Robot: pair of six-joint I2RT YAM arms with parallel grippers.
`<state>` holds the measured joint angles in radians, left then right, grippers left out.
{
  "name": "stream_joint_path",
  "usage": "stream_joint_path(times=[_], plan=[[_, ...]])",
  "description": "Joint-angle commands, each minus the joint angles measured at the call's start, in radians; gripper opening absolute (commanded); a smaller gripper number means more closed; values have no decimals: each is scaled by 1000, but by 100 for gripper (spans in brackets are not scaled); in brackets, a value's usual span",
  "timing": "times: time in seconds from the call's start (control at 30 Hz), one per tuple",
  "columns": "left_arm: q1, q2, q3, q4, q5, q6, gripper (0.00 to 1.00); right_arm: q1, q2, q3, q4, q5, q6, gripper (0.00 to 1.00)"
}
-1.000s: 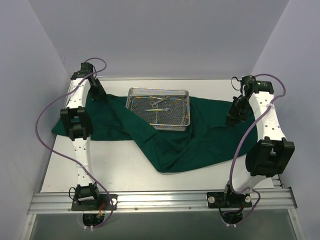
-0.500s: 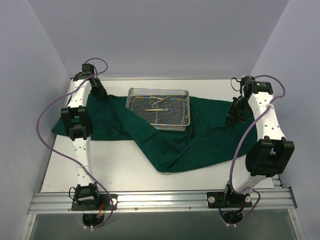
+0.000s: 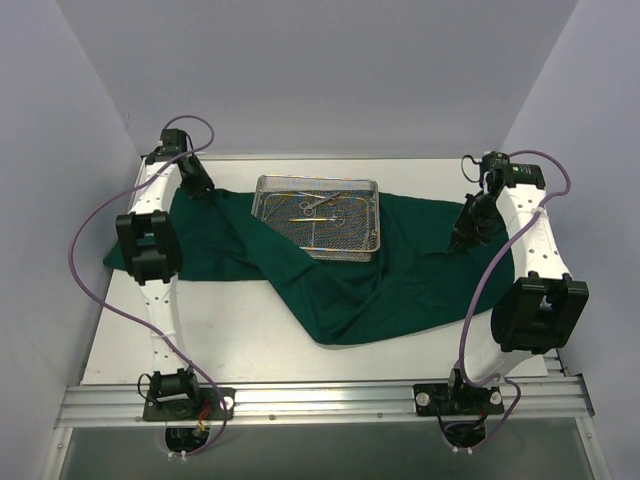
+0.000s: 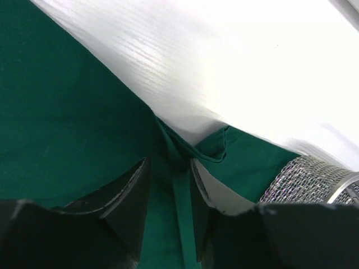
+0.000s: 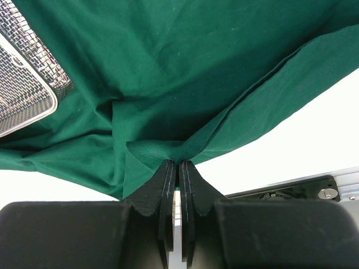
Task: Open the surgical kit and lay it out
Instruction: Open the surgical kit at the center of the board.
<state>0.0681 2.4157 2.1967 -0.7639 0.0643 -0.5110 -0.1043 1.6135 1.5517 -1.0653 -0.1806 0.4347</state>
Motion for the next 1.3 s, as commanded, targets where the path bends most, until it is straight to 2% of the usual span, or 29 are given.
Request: stream_joint_path(times=[0.0,0.1,0.37,0.6,0.63,0.83,1.03,1.17,1.27], plan=[[1,-107,-43,113,12,-23,43,-2,-26,-10,-25,-2,10,0],[1,-130,-106,162,14,-32,44,-3,-27,-10,-25,-2,10,0],[1,-67,-34,126,28,-40,42,-3,-26,-7,-25,-2,7,0],[-1,-12,27,110,38,-43,30,-3,-26,-4,-30,4,7,0],[1,-6,34,109,43,-41,26,-3,-26,-4,-28,4,7,0],[1,3,60,86,49,-29,24,-3,-26,1,-27,4,7,0],[2,-113,-84,150,-9,-12,35,-3,-27,-15,-13,-8,9,0],[2,-229,-254,248,-55,-15,41,-3,-26,-21,-10,-11,7,0],[2,-227,-267,244,-54,-15,46,-3,-21,-18,-10,-10,4,0]])
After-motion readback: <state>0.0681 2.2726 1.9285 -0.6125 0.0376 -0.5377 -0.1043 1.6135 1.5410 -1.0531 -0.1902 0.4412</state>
